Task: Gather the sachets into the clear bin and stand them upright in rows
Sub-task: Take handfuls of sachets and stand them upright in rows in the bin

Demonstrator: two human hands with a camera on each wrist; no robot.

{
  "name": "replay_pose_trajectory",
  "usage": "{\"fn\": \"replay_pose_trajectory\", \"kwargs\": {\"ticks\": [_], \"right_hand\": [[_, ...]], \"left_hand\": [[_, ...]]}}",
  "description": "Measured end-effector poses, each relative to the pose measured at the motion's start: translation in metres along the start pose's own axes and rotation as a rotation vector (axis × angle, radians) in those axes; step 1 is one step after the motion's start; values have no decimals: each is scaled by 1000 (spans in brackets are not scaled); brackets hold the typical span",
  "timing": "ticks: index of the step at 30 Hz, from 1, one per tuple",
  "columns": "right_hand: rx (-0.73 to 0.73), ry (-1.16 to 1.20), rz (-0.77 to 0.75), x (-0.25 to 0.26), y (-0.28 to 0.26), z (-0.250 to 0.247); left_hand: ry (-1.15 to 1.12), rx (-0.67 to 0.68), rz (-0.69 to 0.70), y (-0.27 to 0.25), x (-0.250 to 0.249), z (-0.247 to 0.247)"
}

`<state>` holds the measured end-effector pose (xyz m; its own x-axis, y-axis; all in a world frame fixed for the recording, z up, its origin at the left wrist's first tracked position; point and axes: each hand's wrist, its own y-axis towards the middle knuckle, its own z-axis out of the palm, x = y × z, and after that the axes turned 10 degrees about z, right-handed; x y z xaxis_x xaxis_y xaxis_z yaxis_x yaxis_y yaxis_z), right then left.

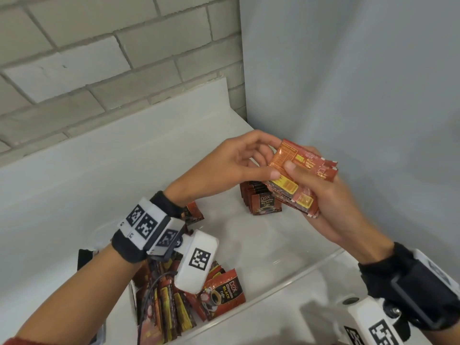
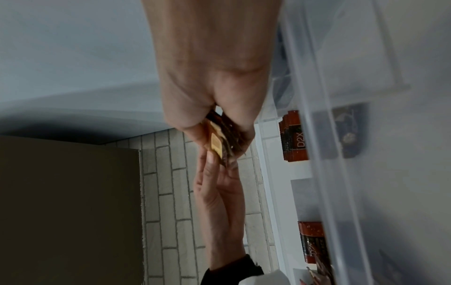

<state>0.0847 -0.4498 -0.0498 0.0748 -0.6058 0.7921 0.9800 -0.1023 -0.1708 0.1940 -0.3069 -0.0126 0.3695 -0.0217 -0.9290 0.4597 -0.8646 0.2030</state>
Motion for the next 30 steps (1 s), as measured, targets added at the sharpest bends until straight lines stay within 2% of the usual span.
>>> {"fn": "replay_pose_trajectory", "kwargs": {"ticks": [3,9,13,17,24,30], "right_hand": [[24,-19,6,-1,2,0],[123,-51,161,-4,7,-3],[199,-100,255,-1,5,-3],[192,-159,273,1,-1,-3],[100,-129,237,2,-2,-3],[15,-100,192,3,-2,-2]], "left_hand": [[-23,-21,38,-1,-5,-3],[22,-89,170,-4,-8,-7],[63,-48,231,-5,-2,-10],[113,-3,213,-4,1,-6],[45,18,205,-5,1,-5],[1,-117,71,-8,-5,-2]]}}
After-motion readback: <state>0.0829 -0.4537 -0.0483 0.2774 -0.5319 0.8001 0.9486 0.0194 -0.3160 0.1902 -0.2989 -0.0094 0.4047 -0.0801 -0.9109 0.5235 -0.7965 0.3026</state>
